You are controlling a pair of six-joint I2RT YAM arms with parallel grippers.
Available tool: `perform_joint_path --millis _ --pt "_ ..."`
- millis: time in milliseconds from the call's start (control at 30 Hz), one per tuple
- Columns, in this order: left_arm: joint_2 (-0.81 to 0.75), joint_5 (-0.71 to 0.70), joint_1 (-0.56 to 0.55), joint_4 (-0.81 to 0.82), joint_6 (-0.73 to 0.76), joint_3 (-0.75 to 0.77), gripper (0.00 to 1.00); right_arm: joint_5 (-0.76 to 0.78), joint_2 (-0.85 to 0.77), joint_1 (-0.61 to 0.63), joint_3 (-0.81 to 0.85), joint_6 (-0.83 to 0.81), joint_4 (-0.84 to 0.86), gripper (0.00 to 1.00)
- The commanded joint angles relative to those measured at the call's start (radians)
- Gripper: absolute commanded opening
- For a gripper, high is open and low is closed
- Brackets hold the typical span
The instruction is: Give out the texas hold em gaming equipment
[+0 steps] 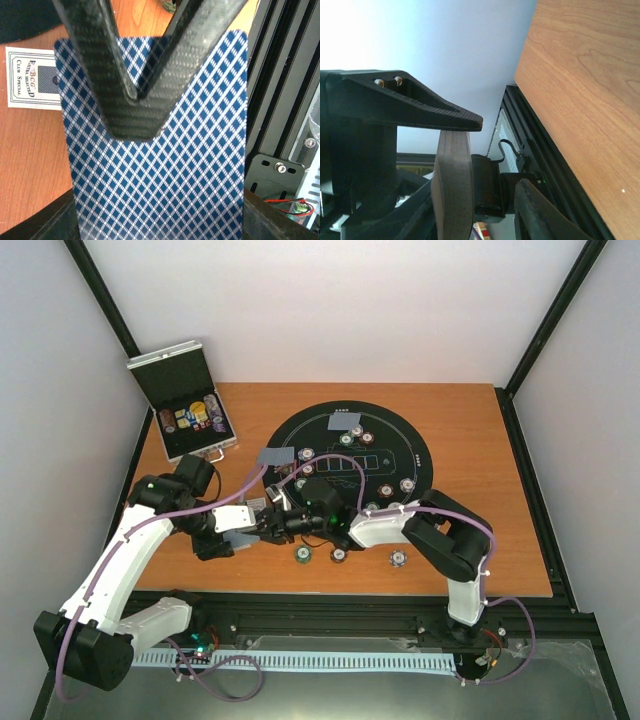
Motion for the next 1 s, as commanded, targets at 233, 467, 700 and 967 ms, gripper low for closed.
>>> perform_joint_path --millis 233,467,700,967 --pt "-0.023 0.006 0.002 0.009 0.015 0.021 0.01 0.023 -0.089 -0.053 -0.060 -0.069 -0.167 0.14" --pt "-0.023 -0.007 0.002 0.022 0.020 0.007 0.01 0.032 -0.162 -0.085 -0.089 -0.087 -0.203 0.03" --pt "-0.027 -0.012 0.002 0.024 0.021 0.001 0.01 0.023 -0.267 -0.185 -0.202 -0.132 -0.266 0.03" --pt "-0.025 -0.012 0.002 0.023 0.023 0.001 0.01 0.032 -0.358 -0.377 -0.279 -0.330 -0.514 0.03"
